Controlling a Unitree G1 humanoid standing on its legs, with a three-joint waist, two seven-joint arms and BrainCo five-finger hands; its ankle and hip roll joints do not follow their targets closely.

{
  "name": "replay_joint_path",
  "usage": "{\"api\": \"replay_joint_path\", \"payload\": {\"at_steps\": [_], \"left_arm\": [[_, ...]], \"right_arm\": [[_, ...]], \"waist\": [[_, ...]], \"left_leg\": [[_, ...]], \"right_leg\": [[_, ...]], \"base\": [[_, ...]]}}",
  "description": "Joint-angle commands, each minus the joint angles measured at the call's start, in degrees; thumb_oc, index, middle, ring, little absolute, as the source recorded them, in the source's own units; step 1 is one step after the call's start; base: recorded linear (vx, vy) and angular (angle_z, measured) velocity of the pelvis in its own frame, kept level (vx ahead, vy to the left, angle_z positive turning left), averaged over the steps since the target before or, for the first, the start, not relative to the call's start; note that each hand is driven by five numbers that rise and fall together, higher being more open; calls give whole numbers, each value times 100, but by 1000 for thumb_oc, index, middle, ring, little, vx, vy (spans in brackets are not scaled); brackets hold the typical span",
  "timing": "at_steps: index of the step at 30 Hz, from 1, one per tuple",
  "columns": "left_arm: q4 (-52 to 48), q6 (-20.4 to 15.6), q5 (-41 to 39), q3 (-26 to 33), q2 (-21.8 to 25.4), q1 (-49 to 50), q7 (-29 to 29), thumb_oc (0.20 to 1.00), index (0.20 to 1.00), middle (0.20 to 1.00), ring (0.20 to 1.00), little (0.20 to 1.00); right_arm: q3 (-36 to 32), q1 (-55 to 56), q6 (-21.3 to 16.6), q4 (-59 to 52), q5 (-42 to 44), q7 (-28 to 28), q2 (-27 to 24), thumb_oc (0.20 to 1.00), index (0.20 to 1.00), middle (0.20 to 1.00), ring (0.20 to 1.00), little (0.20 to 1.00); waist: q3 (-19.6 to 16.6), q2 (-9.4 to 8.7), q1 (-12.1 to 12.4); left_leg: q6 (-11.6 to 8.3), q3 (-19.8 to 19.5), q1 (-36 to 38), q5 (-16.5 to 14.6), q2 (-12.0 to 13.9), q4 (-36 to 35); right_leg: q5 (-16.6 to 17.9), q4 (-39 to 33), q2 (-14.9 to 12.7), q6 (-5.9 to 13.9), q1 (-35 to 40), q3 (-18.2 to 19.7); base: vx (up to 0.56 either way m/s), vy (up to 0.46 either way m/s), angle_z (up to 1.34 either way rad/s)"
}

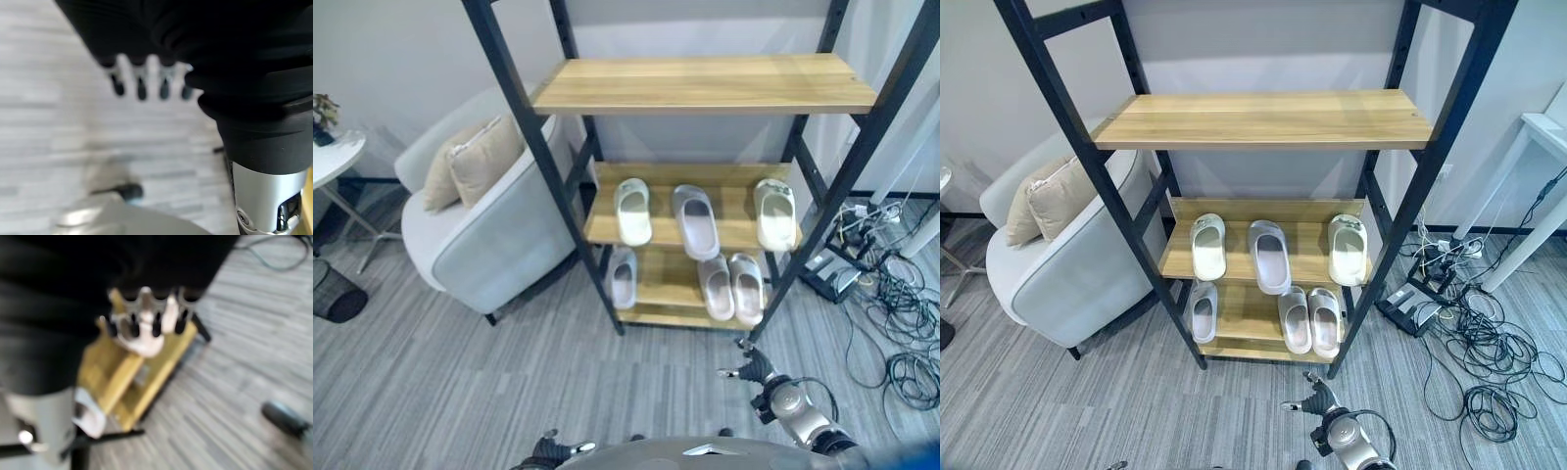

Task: Arrange the slippers neatly on the shoe rack.

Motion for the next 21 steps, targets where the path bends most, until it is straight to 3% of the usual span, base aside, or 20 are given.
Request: {"api": "replay_joint_path", "payload": {"at_steps": [1,7,8,9,10,17,21], "left_arm": [[171,-133,196,-58,117,-353,-21,1000,1000,1000,1000,1000],[262,-92,370,-142,120,-381,-102,1000,1000,1000,1000,1000],[221,-124,429,-37,256,-355,-248,1000,1000,1000,1000,1000],[220,-125,428,-41,253,-351,-249,1000,1000,1000,1000,1000],[132,-149,400,79,321,-248,-278,1000,1000,1000,1000,1000],[181,-171,389,87,264,-217,-382,1000,1000,1000,1000,1000],[210,-163,410,136,228,-211,-387,1000,1000,1000,1000,1000]], "right_arm": [[308,-321,-313,-292,-225,44,22,1000,1000,1000,1000,1000],[547,-357,-340,-404,-408,195,-28,1000,1000,1000,1000,1000],[232,-99,-491,-683,-163,662,-824,1000,1000,1000,1000,1000],[230,-91,-491,-688,-164,663,-828,1000,1000,1000,1000,1000],[137,221,-545,-2318,58,896,-1311,1000,1000,1000,1000,1000],[466,71,-693,-2350,128,1240,-1280,1000,1000,1000,1000,1000],[663,-190,-817,-3467,21,1386,-1475,1000,1000,1000,1000,1000]], "waist": [[-28,-373,6],[-62,-349,34],[-75,-376,6],[-76,-373,9],[-74,-394,-45],[-34,-360,-8],[-39,-387,40]], "left_leg": [[-33,51,-31,-511,-10,386],[-101,18,44,-328,85,82],[-129,24,68,-305,105,35],[-130,25,73,-304,106,32],[-139,75,35,-266,113,24],[-143,100,165,-336,138,30],[-128,48,137,-342,144,91]], "right_leg": [[-469,441,-264,317,86,102],[-475,258,-211,290,216,-109],[-464,220,-210,300,248,-150],[-464,219,-209,300,252,-150],[-418,220,-214,310,191,-129],[-485,243,-212,312,296,-135],[-538,392,-213,289,241,-120]], "base": [[-24,-53,1],[-24,-38,10],[-5,-25,5],[-40,-25,16],[-13,-9,17],[-1,4,-6],[0,0,0]]}}
